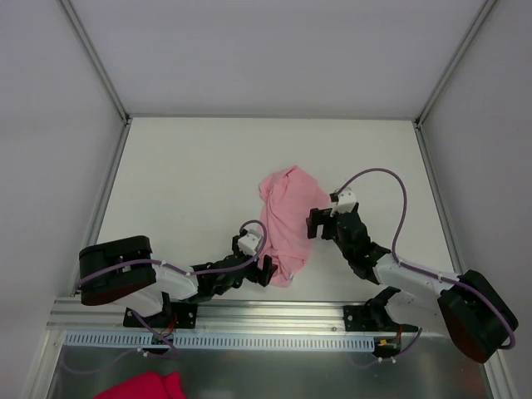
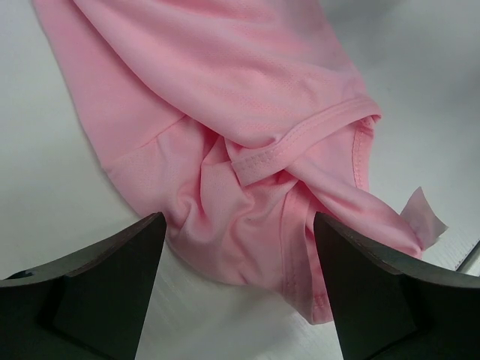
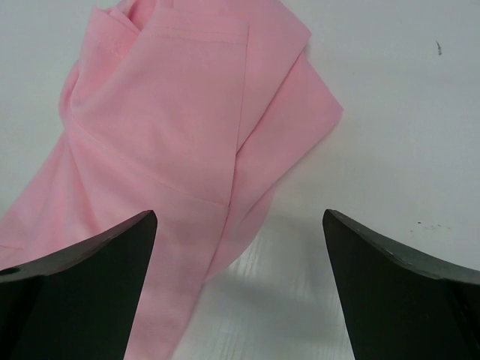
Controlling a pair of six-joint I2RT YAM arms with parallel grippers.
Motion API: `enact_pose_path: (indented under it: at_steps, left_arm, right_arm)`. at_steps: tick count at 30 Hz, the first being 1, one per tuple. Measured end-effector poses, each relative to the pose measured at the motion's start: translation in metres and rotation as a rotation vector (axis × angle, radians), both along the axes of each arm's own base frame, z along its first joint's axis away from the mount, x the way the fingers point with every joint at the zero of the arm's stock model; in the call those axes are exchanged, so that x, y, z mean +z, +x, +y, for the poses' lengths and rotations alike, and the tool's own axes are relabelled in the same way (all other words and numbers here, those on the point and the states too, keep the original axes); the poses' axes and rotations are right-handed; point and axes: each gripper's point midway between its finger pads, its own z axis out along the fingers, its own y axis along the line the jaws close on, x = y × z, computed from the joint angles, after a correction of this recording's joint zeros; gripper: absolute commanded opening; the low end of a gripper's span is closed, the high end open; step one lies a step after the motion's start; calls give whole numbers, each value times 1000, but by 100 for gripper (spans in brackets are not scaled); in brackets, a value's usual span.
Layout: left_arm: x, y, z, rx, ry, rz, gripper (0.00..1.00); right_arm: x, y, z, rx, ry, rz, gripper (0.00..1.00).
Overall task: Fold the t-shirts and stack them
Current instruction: Flatten out the tshirt
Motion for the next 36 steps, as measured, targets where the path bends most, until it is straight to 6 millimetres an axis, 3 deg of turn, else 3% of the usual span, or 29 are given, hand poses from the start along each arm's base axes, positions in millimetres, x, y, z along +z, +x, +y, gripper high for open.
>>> enact_pose_path:
  at_steps: [12, 16, 17, 20, 25, 29, 33, 36]
  left_arm:
    - [3, 3, -2, 10, -5, -7, 83]
    - [2, 4, 0, 20, 6, -9, 60]
    - [1, 4, 1, 20, 10, -8, 42]
    - [2, 3, 3, 22, 18, -5, 0]
    - [14, -2, 3, 17, 14, -26, 0]
    - [54, -1, -7, 16, -15, -99, 0]
    - [125, 11, -14, 44, -118, -207, 0]
    - [172, 15, -7, 71, -201, -276, 0]
  right_arm:
    - [35, 4, -15, -80, 40, -99, 100]
    - [52, 5, -28, -146, 54, -150, 100]
    - [56, 6, -32, -165, 59, -165, 100]
    - [63, 4, -42, -211, 75, -193, 100]
    - [66, 3, -50, -245, 74, -202, 100]
    - [55, 5, -48, -249, 52, -174, 100]
    - [26, 6, -45, -239, -8, -99, 100]
    - [8, 7, -42, -229, -40, -55, 100]
